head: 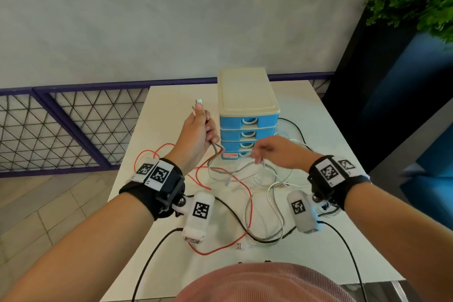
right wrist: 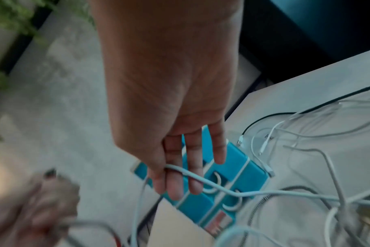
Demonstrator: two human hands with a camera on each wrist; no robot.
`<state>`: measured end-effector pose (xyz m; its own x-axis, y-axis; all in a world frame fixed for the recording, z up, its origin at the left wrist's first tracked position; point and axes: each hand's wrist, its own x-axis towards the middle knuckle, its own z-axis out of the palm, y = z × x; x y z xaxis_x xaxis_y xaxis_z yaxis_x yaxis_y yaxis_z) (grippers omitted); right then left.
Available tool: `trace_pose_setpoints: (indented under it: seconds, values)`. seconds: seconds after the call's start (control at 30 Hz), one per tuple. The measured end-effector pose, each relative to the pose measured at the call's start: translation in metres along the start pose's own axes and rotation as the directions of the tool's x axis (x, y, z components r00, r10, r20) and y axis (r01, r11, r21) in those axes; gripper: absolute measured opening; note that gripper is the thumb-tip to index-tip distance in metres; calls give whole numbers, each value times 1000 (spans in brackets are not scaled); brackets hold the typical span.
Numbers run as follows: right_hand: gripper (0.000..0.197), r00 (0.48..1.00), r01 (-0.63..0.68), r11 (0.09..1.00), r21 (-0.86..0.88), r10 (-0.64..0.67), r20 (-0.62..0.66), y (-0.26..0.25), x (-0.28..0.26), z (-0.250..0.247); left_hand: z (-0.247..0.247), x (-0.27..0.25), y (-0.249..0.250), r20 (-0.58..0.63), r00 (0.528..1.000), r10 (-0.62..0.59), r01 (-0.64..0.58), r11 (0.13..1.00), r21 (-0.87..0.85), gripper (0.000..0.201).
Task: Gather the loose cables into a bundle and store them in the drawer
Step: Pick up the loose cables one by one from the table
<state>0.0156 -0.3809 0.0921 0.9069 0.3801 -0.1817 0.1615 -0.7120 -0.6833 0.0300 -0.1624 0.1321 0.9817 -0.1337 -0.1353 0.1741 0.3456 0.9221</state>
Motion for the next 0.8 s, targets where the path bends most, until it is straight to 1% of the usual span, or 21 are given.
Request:
trace_pose_setpoints:
  seconds: [0.03, 0.1, 0.17, 0.2, 0.27, 0.33, 0.4, 0.47, 0.53, 0.6, 0.67, 0.73, 0.8]
  values:
    - [20, 998, -13, 994, 113, 20, -62, -1, -2, -8, -2, 1, -1, -21, 1000, -9, 9, 1000, -4, 41]
    - [23, 980, -13, 952, 306, 73, -184, -7, -5, -22, -6, 4, -5, -54, 998, -31, 30, 999, -14, 42]
    - [20, 954, 34, 894, 446, 105, -282, -14, -6, -32, -7, 4, -9, -56, 996, -73, 74, 997, 12, 43]
    - [18, 943, 69, 877, 475, 97, -318, -18, -7, -35, -6, 2, -11, -40, 994, -105, 107, 993, 49, 43]
    - [14, 936, 130, 879, 460, 44, -349, -30, -8, -35, 0, -3, -15, 13, 984, -178, 174, 972, 157, 43]
    - [10, 949, 177, 890, 420, -40, -314, -41, -9, -31, 9, -8, -18, 59, 975, -214, 197, 958, 210, 46]
    - [6, 973, 185, 916, 355, -120, -196, -47, -8, -24, 19, -8, -18, 88, 975, -202, 188, 971, 144, 51]
    - [7, 989, 146, 953, 266, -139, -43, -44, -6, -17, 25, -5, -14, 59, 983, -176, 174, 984, 38, 51]
    - [15, 990, 121, 969, 214, -135, 50, -36, -6, -11, 28, -2, -7, 34, 992, -124, 125, 992, -11, 45]
    - [20, 991, 99, 965, 244, -116, 59, -29, -7, -7, 28, 0, -4, 38, 997, -64, 63, 998, 19, 36]
    - [15, 994, 81, 957, 278, -97, 45, -26, -9, -7, 26, 3, -4, 61, 997, -39, 35, 998, 58, 35]
    - [9, 994, 77, 958, 277, -95, 52, -25, -9, -8, 26, 4, -7, 62, 997, -49, 45, 997, 66, 36]
    - [7, 992, 69, 962, 263, -93, 81, -25, -9, -8, 28, 5, -11, 44, 997, -67, 66, 998, 23, 34]
